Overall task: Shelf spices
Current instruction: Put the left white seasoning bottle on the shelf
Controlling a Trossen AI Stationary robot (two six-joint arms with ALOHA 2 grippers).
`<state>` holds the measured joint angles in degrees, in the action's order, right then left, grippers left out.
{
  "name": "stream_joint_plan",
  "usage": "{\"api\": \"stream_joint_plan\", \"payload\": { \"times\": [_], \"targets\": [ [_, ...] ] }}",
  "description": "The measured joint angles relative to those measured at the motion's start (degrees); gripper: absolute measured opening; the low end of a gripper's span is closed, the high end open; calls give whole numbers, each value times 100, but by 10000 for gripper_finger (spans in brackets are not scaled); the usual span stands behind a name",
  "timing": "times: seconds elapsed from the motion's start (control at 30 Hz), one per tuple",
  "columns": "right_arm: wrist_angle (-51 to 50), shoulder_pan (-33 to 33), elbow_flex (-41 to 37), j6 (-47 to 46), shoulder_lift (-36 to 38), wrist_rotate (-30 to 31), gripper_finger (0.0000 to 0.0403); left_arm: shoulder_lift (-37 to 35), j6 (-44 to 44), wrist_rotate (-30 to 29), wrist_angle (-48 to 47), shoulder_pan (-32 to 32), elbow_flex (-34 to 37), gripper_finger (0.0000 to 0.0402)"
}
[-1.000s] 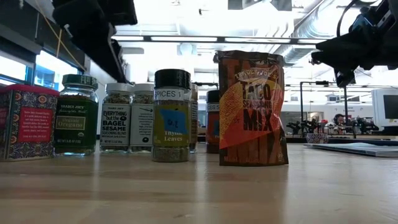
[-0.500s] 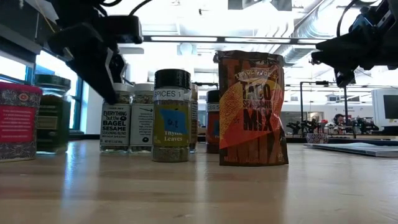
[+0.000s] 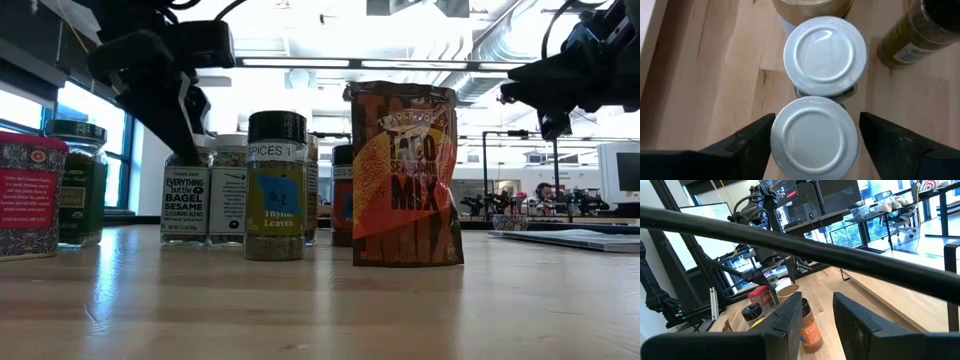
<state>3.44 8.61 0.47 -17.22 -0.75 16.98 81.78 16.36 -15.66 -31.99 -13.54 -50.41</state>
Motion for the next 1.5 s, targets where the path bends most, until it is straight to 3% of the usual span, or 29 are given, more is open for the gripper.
{"api": "stream_joint_plan", "payload": {
  "times": [0.37, 0.53, 0.8, 0.93, 1.03, 1.13, 1.5],
  "targets": [
    [0, -1, 0, 75, 0, -1, 105, -4, 2, 312, -103, 175, -7, 197],
    [0, 1, 0, 75, -2, -1, 105, -6, 3, 342, -287, 192, -77, 197],
    [0, -1, 0, 75, -2, -1, 105, 0, -184, -79, -2004, 214, -1198, 197],
    [0, -1, 1, 75, -4, 1, 105, -1, -825, -488, -2215, 427, -1924, 197],
    [0, -1, 0, 75, -4, 1, 105, -6, -1503, -722, -2030, 819, -2359, 197],
    [0, -1, 0, 75, -4, 1, 105, -7, -2297, -555, -1804, 1415, -2665, 197],
    [-2, -1, 0, 75, -4, 1, 105, 76, -4158, 1690, -941, 4378, -2857, 197]
  ]
}}
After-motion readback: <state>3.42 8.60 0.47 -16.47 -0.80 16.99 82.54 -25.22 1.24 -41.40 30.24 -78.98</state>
